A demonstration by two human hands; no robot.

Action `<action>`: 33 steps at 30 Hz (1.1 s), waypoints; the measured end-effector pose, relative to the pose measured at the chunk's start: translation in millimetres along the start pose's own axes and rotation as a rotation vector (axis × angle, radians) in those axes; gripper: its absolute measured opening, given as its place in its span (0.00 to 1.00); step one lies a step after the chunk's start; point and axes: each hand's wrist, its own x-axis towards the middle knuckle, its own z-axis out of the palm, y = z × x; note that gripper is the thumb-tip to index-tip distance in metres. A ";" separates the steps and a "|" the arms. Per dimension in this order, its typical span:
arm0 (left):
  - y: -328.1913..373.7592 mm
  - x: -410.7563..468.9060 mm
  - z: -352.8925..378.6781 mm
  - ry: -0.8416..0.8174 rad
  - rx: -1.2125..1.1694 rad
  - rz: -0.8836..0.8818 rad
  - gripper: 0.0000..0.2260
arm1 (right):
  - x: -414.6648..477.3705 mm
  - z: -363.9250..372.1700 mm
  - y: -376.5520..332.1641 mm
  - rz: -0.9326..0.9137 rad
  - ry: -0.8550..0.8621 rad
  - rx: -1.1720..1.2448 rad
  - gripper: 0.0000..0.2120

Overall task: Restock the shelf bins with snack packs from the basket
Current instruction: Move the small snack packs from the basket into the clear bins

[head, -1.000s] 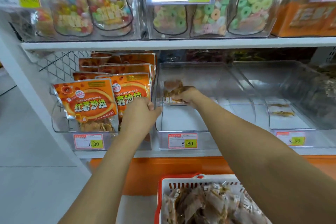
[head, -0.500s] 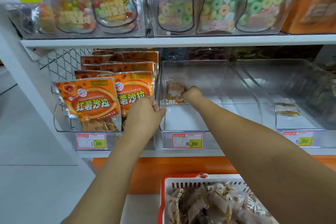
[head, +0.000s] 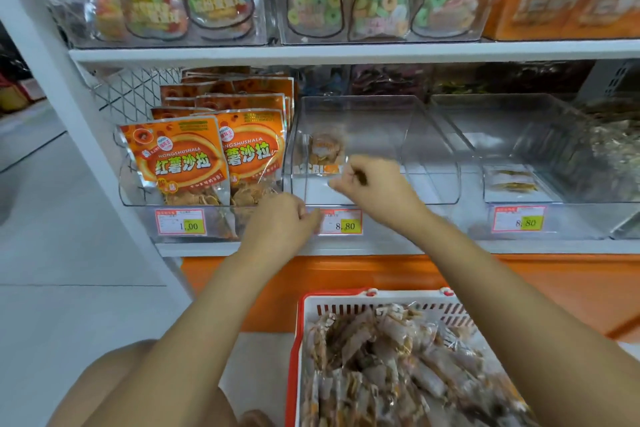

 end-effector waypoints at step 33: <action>16.1 -20.4 -24.7 -0.741 -0.593 -0.172 0.10 | -135.9 -1.4 41.3 0.536 -0.185 0.940 0.20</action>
